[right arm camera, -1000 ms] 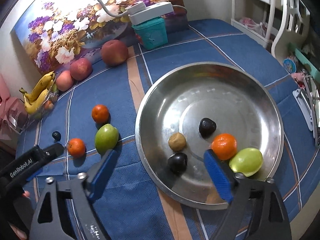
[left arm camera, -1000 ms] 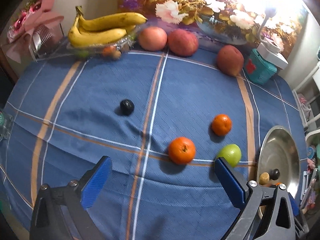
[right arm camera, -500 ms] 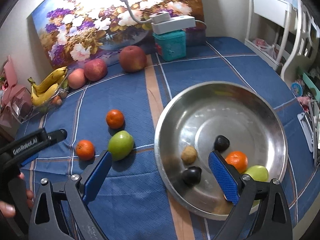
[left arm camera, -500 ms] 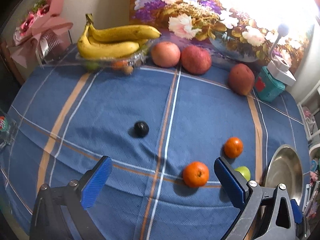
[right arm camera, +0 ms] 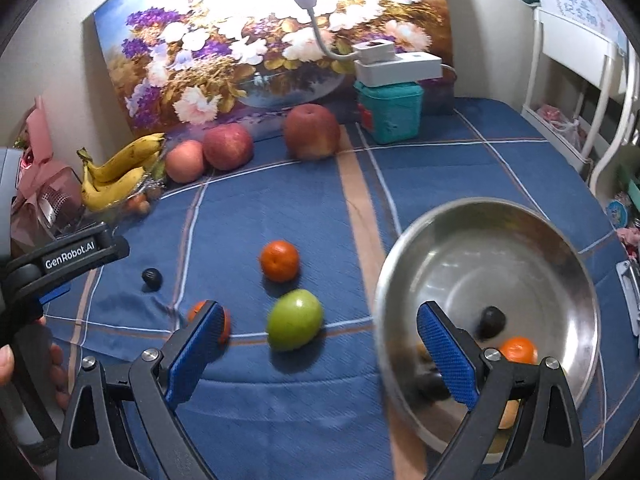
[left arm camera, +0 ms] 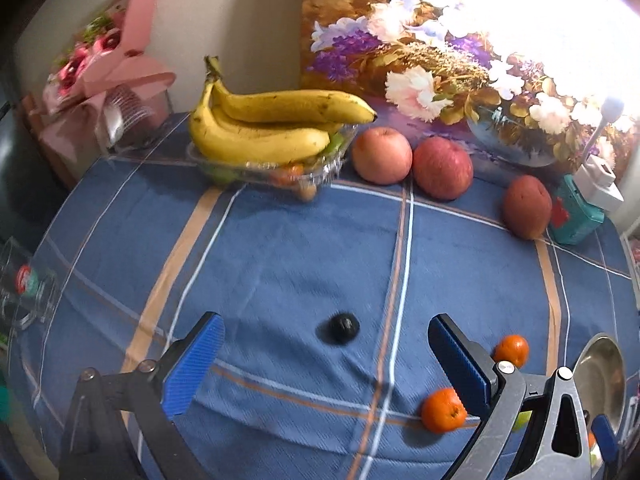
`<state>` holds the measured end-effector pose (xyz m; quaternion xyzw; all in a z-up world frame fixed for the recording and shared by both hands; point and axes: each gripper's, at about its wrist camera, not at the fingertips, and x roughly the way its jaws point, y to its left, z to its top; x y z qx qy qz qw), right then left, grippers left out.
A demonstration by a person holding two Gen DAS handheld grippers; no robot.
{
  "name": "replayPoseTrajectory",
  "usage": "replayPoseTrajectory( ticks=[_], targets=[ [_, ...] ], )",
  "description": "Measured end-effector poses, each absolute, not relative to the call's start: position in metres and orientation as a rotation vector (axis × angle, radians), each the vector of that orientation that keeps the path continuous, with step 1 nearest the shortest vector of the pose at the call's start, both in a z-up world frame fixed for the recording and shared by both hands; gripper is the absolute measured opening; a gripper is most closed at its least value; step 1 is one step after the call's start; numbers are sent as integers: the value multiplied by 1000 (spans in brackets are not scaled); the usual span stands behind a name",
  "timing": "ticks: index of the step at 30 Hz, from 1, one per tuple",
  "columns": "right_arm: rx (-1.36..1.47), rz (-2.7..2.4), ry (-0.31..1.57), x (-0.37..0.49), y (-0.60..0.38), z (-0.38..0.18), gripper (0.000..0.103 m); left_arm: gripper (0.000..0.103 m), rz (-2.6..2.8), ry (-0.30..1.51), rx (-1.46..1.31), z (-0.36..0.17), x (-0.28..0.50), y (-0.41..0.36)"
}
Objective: Organize fruits
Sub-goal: 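Withdraw both open grippers from the plate toward the remaining fruits, then grasp the green apple with the right gripper while the left gripper grasps a small dark plum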
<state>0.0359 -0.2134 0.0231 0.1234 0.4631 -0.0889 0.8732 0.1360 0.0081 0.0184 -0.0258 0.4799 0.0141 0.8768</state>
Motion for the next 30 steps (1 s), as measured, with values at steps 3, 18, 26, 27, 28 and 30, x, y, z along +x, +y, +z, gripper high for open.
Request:
replayPoseTrajectory(
  ticks=[3,18,26,27,28,30],
  targets=[
    [231,-176,977,46,-204,22,97,103,4,969,-53,19,144,16],
    [327,-148,1015,71,-209,5,97,103,-139,1070,-128,-20,167,7],
    [310,-157,1065,75,-204,-8,89,81,-158,1101,-188,-33,172,10],
    [309,-159,1071,75,-203,-10,77,75,-156,1106,-190,-35,172,10],
    [307,-163,1077,76,-203,-11,68,73,-154,1113,-193,-37,173,11],
    [300,-176,1101,76,-204,-18,67,60,-149,1133,-209,-42,176,11]
  ],
)
